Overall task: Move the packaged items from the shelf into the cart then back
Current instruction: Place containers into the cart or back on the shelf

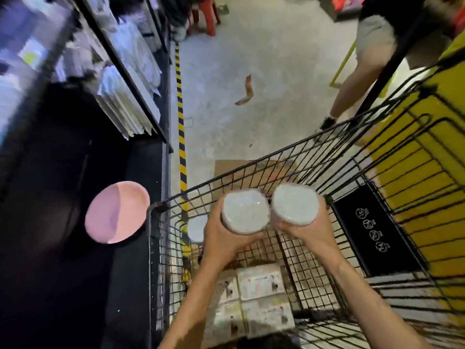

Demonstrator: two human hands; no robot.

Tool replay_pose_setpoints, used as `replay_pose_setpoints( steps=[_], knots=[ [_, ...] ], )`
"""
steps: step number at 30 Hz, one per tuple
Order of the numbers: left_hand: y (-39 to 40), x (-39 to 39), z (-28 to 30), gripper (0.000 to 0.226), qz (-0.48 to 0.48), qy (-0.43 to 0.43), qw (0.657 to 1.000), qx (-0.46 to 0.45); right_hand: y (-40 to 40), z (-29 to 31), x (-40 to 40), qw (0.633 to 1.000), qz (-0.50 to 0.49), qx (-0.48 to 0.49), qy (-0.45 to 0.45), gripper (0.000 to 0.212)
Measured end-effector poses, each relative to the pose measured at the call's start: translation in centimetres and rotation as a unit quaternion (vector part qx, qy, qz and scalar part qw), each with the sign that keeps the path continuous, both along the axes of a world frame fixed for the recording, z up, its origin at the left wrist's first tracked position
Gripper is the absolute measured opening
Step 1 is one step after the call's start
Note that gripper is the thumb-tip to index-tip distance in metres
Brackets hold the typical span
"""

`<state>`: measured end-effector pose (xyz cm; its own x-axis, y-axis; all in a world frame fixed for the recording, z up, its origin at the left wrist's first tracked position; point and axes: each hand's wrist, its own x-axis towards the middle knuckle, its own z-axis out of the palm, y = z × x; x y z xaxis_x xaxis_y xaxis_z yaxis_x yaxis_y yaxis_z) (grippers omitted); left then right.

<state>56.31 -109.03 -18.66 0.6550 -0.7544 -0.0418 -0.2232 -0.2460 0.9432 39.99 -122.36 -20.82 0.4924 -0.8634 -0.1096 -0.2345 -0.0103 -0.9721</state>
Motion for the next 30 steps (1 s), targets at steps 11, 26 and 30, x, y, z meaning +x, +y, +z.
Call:
replay_pose_setpoints(
  steps=[11,26,30],
  knots=[
    [13.8,-3.6,9.9,0.087,0.162,-0.010,0.985,-0.059,10.3,10.5,1.0,0.975,0.211,0.005,-0.068,0.088],
    [38.5,-14.3,19.2,0.075,0.476,-0.053,0.873,-0.088,29.5,19.6,4.1,0.823,0.550,0.016,-0.143,0.079],
    [45.8,-18.1,21.5,0.077,0.556,-0.074,0.823,-0.095,37.2,21.9,4.2,0.761,0.632,0.020,-0.149,0.080]
  ],
)
